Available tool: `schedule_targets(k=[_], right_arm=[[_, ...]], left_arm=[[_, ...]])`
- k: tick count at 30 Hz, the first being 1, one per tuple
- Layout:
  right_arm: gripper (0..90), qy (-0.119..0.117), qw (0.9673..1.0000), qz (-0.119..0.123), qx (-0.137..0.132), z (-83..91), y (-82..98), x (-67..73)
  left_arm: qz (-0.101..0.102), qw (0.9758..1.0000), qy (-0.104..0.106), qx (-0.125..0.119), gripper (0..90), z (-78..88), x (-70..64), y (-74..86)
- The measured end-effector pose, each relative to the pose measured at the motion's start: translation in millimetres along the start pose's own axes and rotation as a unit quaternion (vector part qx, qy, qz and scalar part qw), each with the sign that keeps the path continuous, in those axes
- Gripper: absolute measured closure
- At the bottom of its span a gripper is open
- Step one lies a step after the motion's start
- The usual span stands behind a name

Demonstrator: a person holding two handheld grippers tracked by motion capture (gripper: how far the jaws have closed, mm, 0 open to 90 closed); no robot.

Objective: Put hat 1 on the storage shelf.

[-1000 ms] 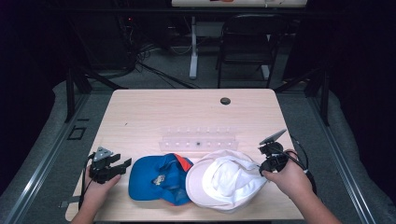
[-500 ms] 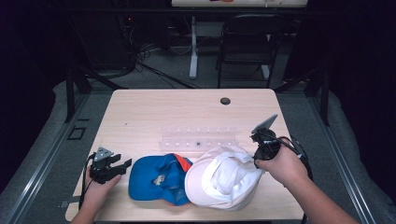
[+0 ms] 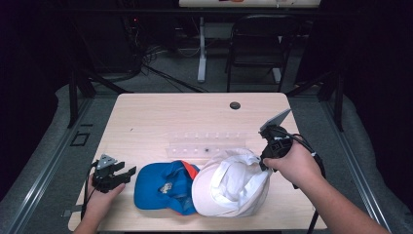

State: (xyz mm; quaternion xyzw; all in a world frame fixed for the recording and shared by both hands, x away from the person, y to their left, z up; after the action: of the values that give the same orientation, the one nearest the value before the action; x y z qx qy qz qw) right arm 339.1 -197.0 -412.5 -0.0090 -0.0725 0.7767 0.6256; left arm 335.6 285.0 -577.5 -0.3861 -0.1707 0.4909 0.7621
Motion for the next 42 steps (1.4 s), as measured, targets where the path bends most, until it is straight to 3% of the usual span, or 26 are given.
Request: schedule_targets(k=[2,4,7,10,11,12,16,17,18,19,21,22,23,24,25,27,28,29,34,35,36,37,38,39,40,42], right_arm=[[81.6,-0.011,0.9999,-0.007,-0.004,2.2,2.1,2.4],[81.6,-0.022,0.9997,-0.001,0.01,6.9,3.2,1.9],[81.7,-0.042,0.9991,-0.011,0.002,9.7,3.9,4.0],[81.7,-0.086,0.9959,-0.026,0.001,18.1,1.8,7.1],[81.7,-0.097,0.995,-0.021,0.008,20.6,0.6,6.7],[81.7,-0.097,0.995,-0.021,0.008,20.6,0.6,6.7],[81.8,-0.14,0.9894,-0.036,0.01,26.2,-3.1,10.9],[81.8,-0.14,0.9894,-0.036,0.01,26.2,-3.1,10.9],[81.8,-0.151,0.9878,-0.036,0.011,27.4,-4.0,11.5],[81.8,-0.178,0.983,-0.045,0.012,30.8,-5.2,13.9],[81.8,-0.203,0.9779,-0.048,0.013,33.8,-5.8,14.6],[81.8,-0.203,0.9779,-0.048,0.013,33.8,-5.8,14.6],[81.8,-0.233,0.9709,-0.056,0.007,36.6,-6.2,15.7],[81.8,-0.233,0.9709,-0.056,0.007,36.6,-6.2,15.7],[81.8,-0.259,0.9638,-0.063,0.008,39.4,-5.5,16.0],[81.8,-0.279,0.9582,-0.061,0.009,41.6,-4.9,15.0],[81.8,-0.279,0.9582,-0.061,0.009,41.6,-4.9,15.0],[81.9,-0.294,0.9534,-0.067,0.007,44.1,-4.6,14.8],[81.9,-0.306,0.9493,-0.07,0.001,52.0,-4.2,9.5],[81.9,-0.315,0.9458,-0.077,-0.008,57.6,-3.7,5.9],[81.9,-0.315,0.9458,-0.077,-0.008,57.6,-3.7,5.9],[81.9,-0.325,0.9422,-0.078,-0.018,63.7,-3.0,1.9],[81.9,-0.325,0.9422,-0.078,-0.018,63.7,-3.0,1.9],[81.9,-0.333,0.9394,-0.074,-0.031,68.7,-3.1,-1.5],[81.9,-0.333,0.9394,-0.074,-0.031,68.7,-3.1,-1.5],[81.9,-0.34,0.936,-0.08,-0.047,75.1,-4.9,-4.0]], left_arm=[[0.002,1.0,-0.002,-0.002,44.6,2.2,1.1,1.3],[0.006,1.0,-0.006,-0.004,44.6,5.2,3.6,3.4],[0.011,0.9999,-0.008,-0.002,44.6,7.5,5.3,5.3],[0.012,0.9999,-0.012,-0.004,44.6,10.4,6.8,7.5],[0.013,0.9998,-0.015,-0.005,44.6,13.1,7.6,9.0],[0.013,0.9998,-0.015,-0.005,44.6,13.1,7.6,9.0],[0.02,0.9996,-0.019,-0.002,44.6,17.5,10.1,11.8],[0.021,0.9995,-0.02,-0.009,44.6,17.3,10.5,12.6],[0.022,0.9995,-0.021,-0.007,44.6,18.1,10.9,13.1],[0.022,0.9995,-0.022,-0.008,44.6,18.9,11.5,13.7],[0.022,0.9995,-0.023,-0.008,44.6,19.4,11.7,14.0],[0.021,0.9995,-0.023,-0.007,44.6,19.9,12.0,14.2],[0.023,0.9995,-0.022,-0.005,44.6,20.0,12.4,14.5],[0.023,0.9995,-0.022,-0.005,44.5,20.0,12.4,14.5],[0.024,0.9995,-0.022,-0.003,44.5,19.7,12.5,14.8],[0.024,0.9995,-0.022,-0.002,44.6,19.5,12.5,14.8],[0.024,0.9995,-0.022,-0.004,44.6,19.3,12.3,14.8],[0.023,0.9995,-0.021,-0.004,44.6,19.2,11.8,14.5],[0.024,0.9995,-0.021,-0.006,44.5,18.7,11.2,14.1],[0.024,0.9995,-0.02,-0.007,44.3,18.7,10.9,14.1],[0.024,0.9995,-0.02,-0.007,44.2,18.7,10.9,14.1],[0.023,0.9994,-0.022,-0.01,44.2,18.0,10.4,14.1],[0.023,0.9994,-0.022,-0.01,44.2,18.0,10.4,14.1],[0.022,0.9995,-0.021,-0.008,44.1,18.4,9.7,13.8],[0.022,0.9995,-0.021,-0.008,44.0,18.4,9.7,13.8],[0.02,0.9995,-0.022,-0.01,44.0,18.6,8.7,13.5]])
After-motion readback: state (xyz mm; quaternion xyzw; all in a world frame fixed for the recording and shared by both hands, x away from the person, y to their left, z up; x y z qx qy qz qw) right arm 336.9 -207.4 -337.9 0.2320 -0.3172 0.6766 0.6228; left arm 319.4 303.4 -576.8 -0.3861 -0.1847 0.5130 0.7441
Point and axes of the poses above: each handheld gripper's, and its own axes: z roughly backward along the jaws, y roughly out of its underside, x roughly to its left, the point moved 2 cm from there along -z, roughly forward along the jaws, and after that the axes turned 4 degrees about y, right-handed, at the moved point
